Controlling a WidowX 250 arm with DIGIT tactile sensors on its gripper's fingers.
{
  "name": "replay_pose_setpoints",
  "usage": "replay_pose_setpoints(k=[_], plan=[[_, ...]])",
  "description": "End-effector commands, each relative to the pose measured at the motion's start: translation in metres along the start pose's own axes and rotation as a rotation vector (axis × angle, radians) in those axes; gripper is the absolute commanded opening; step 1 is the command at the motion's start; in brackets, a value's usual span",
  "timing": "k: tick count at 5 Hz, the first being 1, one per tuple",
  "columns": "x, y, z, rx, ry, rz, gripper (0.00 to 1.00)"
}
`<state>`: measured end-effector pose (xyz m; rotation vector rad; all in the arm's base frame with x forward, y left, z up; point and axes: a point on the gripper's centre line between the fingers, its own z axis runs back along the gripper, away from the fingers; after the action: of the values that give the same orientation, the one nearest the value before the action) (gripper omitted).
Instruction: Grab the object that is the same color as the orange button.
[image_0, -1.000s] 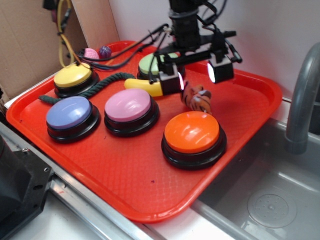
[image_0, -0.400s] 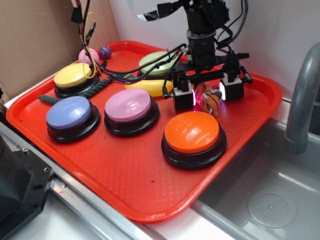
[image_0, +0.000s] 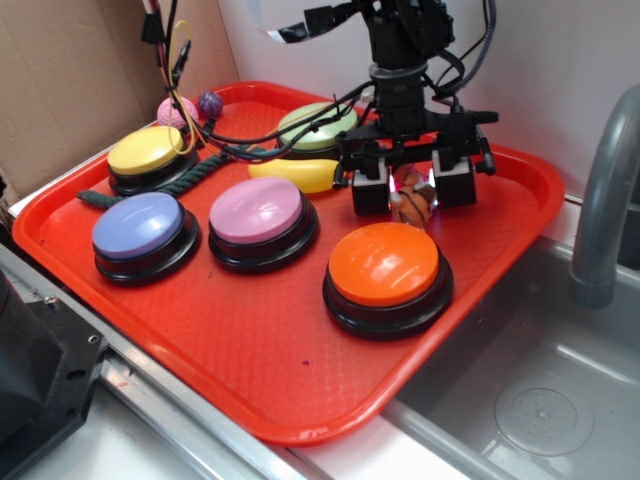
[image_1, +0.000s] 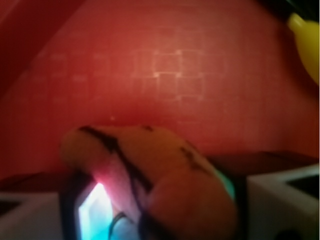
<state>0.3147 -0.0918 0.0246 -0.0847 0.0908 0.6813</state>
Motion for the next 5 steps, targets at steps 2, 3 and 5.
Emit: replay_pose_setpoints(k=[2,3,5], plan=[[-0.007,0.067,0.123,0.002,-0.158,-0.403,0.0],[-0.014,0.102,0.139,-0.011,-0.147,-0.51,0.0],[-0.037,0.148,0.147,0.009,-0.183,-0.512,0.0]])
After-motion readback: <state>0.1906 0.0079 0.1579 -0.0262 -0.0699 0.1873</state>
